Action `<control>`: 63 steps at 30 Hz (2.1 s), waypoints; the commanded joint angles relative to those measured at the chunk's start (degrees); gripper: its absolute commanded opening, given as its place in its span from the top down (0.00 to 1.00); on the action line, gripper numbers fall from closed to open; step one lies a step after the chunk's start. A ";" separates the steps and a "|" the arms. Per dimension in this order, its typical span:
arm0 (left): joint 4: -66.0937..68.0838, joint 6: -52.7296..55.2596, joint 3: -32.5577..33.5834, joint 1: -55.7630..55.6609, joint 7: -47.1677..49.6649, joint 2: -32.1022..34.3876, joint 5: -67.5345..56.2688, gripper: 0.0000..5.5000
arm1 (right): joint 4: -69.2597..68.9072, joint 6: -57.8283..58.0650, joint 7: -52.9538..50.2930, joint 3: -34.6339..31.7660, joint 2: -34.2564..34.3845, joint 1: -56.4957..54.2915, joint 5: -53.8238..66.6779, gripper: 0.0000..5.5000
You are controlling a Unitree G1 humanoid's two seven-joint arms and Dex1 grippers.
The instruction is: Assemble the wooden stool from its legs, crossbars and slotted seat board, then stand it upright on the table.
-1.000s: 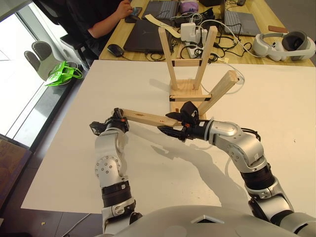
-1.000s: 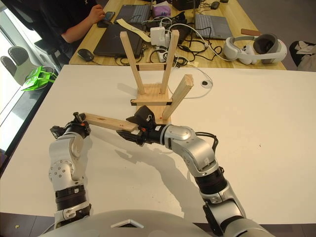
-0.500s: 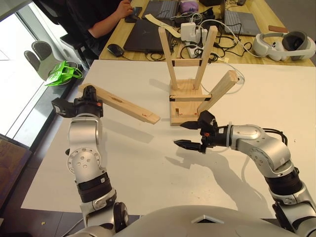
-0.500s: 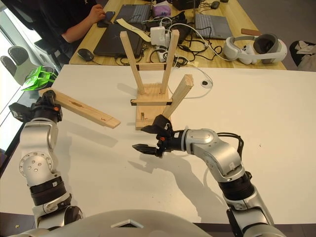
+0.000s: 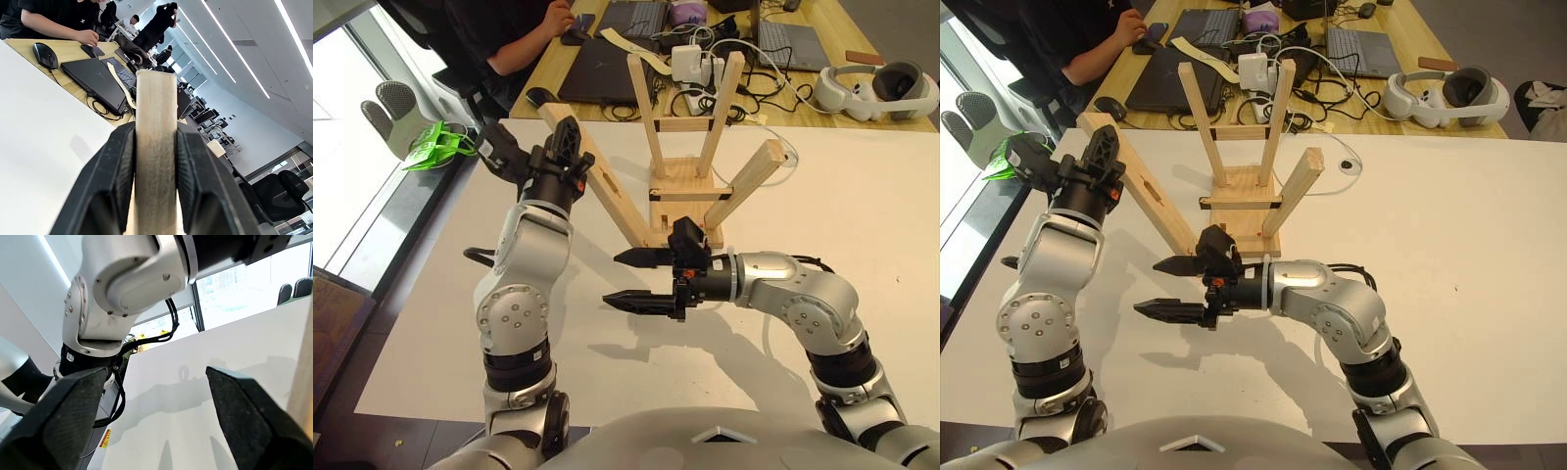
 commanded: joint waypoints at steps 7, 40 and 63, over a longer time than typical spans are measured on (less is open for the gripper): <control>-6.21 5.38 2.15 2.40 1.81 1.73 -5.16 0.81 | 11.37 -1.44 -12.91 -1.25 2.81 -3.39 -12.06 0.32; -0.61 -2.32 -3.33 4.96 -3.98 -4.60 37.05 0.81 | 15.93 -24.59 -52.77 -41.13 1.10 -13.55 -24.00 0.32; 1.49 -2.86 -2.99 8.75 1.34 -25.88 28.58 0.81 | 18.61 -11.93 -46.54 -36.84 9.53 -3.99 -17.65 0.32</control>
